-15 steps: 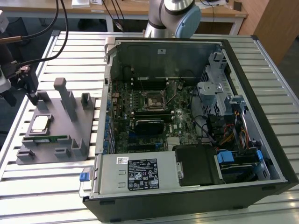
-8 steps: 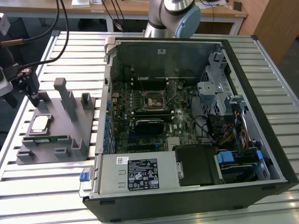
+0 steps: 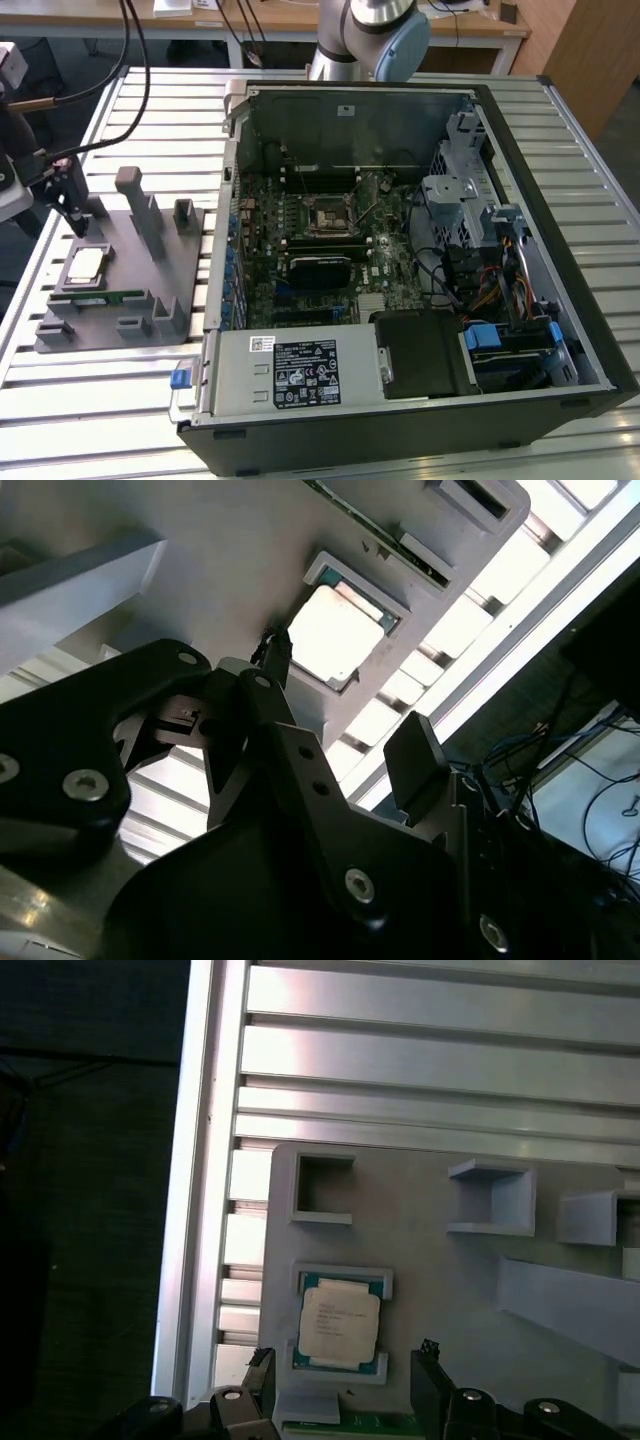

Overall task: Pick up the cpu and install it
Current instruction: 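Pick up the cpu and move it towards the insertion slot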

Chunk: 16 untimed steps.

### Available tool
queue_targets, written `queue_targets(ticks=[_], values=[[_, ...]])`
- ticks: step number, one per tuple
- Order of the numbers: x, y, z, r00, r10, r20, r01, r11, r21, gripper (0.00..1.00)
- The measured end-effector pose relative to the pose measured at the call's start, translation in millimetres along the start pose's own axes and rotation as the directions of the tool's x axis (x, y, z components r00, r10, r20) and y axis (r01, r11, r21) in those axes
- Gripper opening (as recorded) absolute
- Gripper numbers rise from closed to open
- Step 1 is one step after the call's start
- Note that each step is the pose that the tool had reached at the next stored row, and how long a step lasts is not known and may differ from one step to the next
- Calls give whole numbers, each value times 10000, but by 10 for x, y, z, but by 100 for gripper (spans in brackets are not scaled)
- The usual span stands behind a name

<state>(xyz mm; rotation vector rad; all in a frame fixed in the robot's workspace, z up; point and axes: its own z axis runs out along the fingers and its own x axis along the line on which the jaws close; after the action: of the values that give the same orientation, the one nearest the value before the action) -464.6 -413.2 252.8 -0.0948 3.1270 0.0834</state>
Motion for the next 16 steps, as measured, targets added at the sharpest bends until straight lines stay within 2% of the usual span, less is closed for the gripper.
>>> queue_targets(ticks=[16], values=[[-25, -36, 287, 10000, 21, -10, -21, 10000, 0, 65]])
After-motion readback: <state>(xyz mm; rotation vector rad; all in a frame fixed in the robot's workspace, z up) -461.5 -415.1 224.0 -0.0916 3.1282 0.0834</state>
